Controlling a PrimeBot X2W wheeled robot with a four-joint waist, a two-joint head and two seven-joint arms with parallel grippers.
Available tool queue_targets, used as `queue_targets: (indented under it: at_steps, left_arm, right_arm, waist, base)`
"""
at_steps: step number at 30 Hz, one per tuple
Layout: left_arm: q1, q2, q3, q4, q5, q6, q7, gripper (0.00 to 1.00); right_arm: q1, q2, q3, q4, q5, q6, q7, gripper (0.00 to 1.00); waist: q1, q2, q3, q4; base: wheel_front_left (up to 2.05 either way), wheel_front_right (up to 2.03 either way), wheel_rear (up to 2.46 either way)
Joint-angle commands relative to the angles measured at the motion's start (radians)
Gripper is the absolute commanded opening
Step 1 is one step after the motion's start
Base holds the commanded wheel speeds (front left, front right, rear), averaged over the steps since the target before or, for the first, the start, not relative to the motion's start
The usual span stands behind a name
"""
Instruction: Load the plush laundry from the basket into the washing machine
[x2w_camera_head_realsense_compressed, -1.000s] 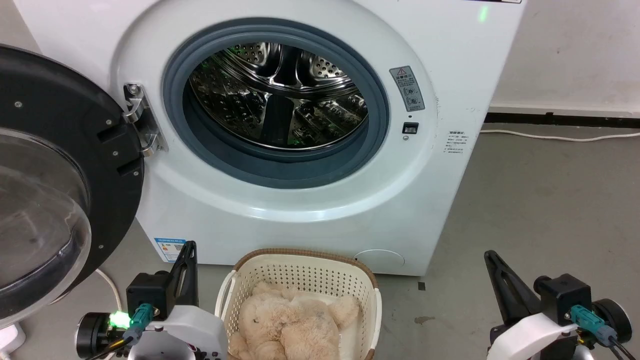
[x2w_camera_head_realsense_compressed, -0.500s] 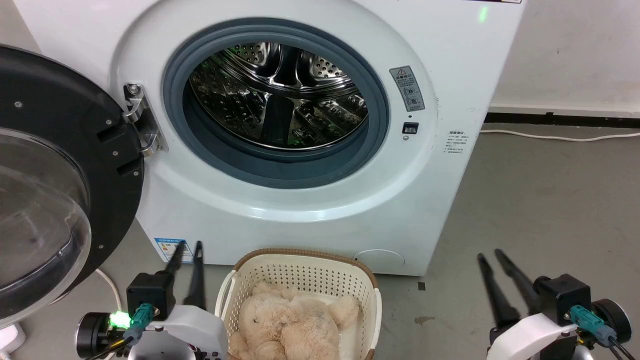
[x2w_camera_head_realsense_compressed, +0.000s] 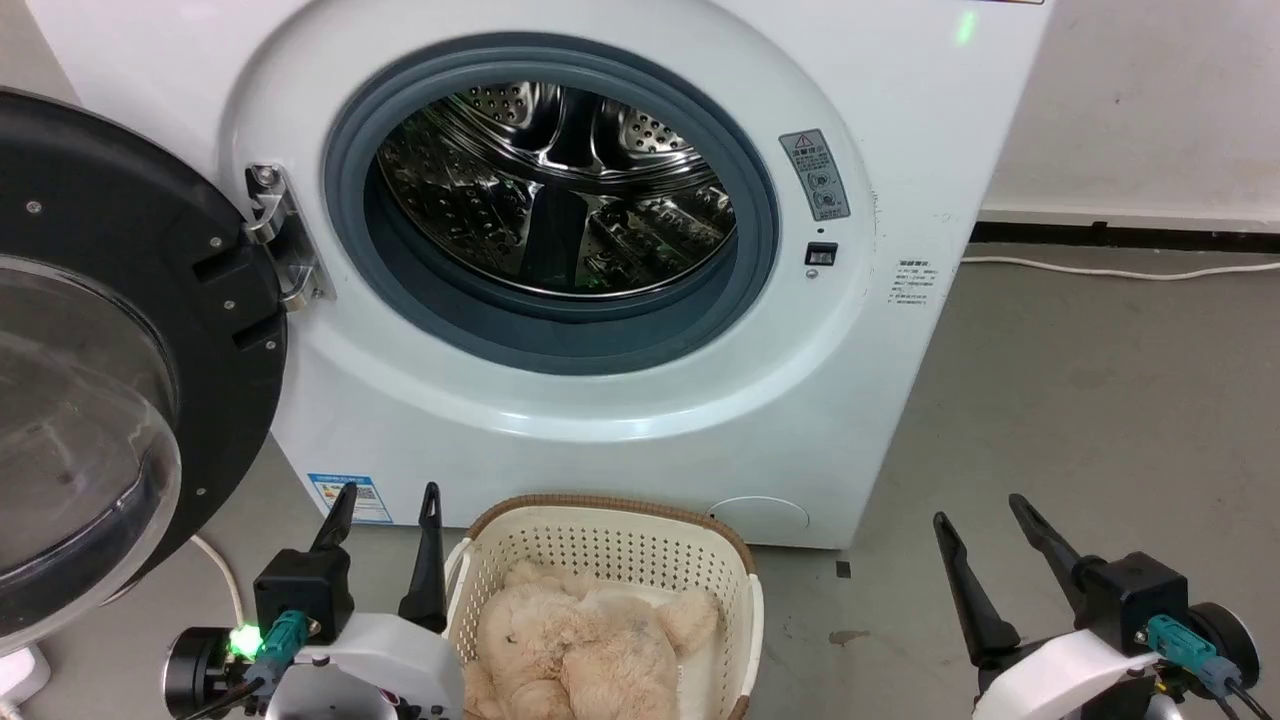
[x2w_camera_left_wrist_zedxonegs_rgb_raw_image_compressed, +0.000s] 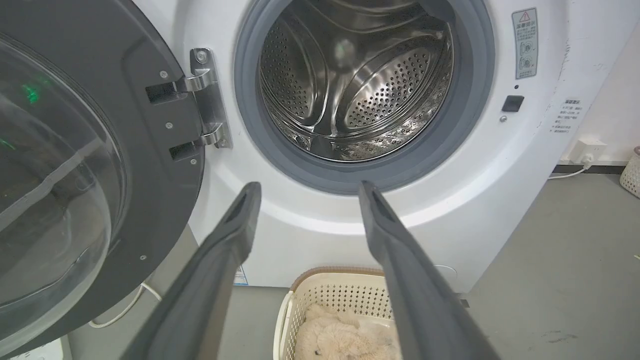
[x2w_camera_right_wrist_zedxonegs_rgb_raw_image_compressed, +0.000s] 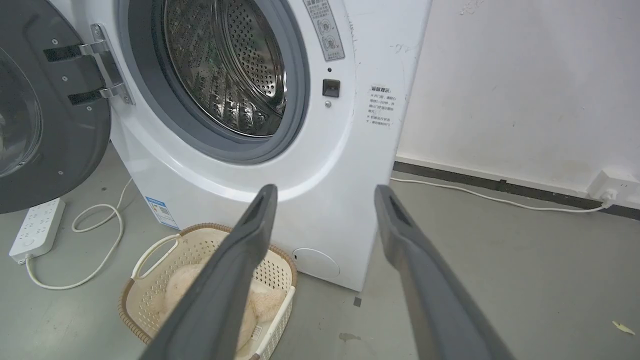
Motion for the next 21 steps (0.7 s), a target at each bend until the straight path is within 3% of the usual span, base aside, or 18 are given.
queue_targets:
  at_steps: [1,21]
  left_arm:
    - [0.011,0.0,-0.003,0.006,-0.011,0.001,-0.01,1.0]
    - [-0.059,0.007,-0.043,0.121,-0.088,-0.024,-0.04,1.0]
  right_arm:
    - [0.011,0.0,0.001,0.003,0.012,0.0,-0.01,1.0]
    - [-0.008,0.0,0.0,0.01,0.069,0.0,-0.052,1.0]
  waist:
    - [0.0,0.0,0.001,-0.001]
    - [0.0,0.0,0.07,-0.025]
  base:
    - [0.0,0.0,0.0]
    - [0.0,0.0,0.0]
